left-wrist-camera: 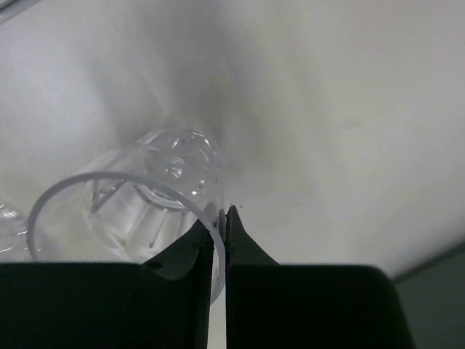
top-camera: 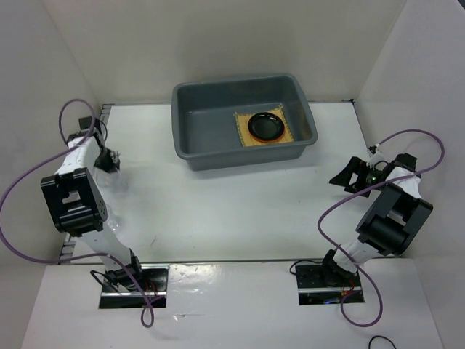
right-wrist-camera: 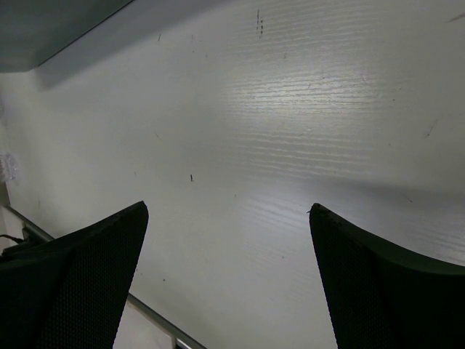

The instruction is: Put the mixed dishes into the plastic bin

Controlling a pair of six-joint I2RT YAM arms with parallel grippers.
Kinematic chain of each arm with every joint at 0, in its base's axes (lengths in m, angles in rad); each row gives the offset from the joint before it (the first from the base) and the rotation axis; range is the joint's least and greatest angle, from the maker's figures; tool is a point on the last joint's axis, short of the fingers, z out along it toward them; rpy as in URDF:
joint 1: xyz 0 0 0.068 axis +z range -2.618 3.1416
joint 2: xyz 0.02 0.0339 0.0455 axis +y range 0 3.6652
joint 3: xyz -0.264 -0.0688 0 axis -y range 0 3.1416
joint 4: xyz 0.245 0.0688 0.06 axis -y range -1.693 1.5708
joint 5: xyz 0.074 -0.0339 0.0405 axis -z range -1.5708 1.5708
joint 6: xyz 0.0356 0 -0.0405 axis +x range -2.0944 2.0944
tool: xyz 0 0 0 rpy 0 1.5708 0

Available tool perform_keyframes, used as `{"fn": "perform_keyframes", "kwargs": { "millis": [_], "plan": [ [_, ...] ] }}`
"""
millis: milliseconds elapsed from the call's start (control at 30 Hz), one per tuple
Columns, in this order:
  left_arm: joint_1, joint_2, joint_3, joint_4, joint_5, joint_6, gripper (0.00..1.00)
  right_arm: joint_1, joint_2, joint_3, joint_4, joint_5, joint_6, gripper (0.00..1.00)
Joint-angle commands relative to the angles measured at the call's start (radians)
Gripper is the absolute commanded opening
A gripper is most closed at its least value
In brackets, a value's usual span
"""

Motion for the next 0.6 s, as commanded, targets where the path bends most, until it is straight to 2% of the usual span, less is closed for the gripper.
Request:
{"fn": "perform_keyframes", "kwargs": {
  "millis": [0,67,100,133,167,233,267,300,333,367,400,433,467,500,567],
  "plan": [
    [0.009,-0.051,0.189,0.106,0.181,0.0,0.0,-0.001,-0.013,0.034,0.001,-0.01,0.003,0.95],
    [0.009,-0.103,0.211,0.367,0.305,-0.05,0.0,-0.001,-0.013,0.034,0.001,-0.01,0.003,0.95],
    [0.009,-0.112,0.192,0.496,0.485,-0.118,0.0,-0.001,-0.013,0.034,0.001,-0.01,0.003,0.95],
    [-0.017,-0.089,0.208,0.74,0.561,-0.153,0.0,-0.001,-0.013,0.034,0.001,-0.01,0.003,0.95],
    [-0.04,-0.06,0.264,0.794,0.643,-0.17,0.0,-0.001,-0.013,0.034,0.001,-0.01,0.003,0.95],
    [-0.099,0.056,0.444,0.697,0.677,-0.064,0.0,-0.001,-0.013,0.034,0.001,-0.01,0.003,0.95],
    [-0.172,0.096,0.66,0.619,0.677,0.01,0.0,-0.001,-0.013,0.034,0.001,-0.01,0.003,0.95],
    [-0.215,0.177,0.77,0.447,0.645,0.175,0.0,-0.001,-0.013,0.034,0.001,-0.01,0.003,0.95],
    [-0.302,0.226,0.881,0.36,0.636,0.258,0.0,-0.001,-0.013,0.034,0.001,-0.01,0.003,0.95],
    [-0.344,0.283,1.006,0.265,0.636,0.333,0.0,-0.001,-0.013,0.034,0.001,-0.01,0.003,0.95],
    [-0.382,0.443,1.332,0.036,0.627,0.46,0.0,-0.001,-0.013,0.034,0.001,-0.01,0.003,0.95],
    [-0.422,0.527,1.498,-0.072,0.627,0.501,0.0,-0.001,-0.013,0.034,0.012,-0.01,0.003,0.95],
    [-0.468,0.569,1.537,-0.108,0.627,0.501,0.0,-0.001,-0.013,0.034,0.012,-0.01,0.003,0.95],
    [-0.49,0.569,1.433,-0.086,0.627,0.514,0.0,-0.001,-0.013,0.025,0.012,-0.01,0.003,0.95],
    [-0.545,0.569,1.394,-0.111,0.598,0.55,0.0,-0.001,-0.002,0.025,0.012,-0.023,0.003,0.95]
  ]
}}
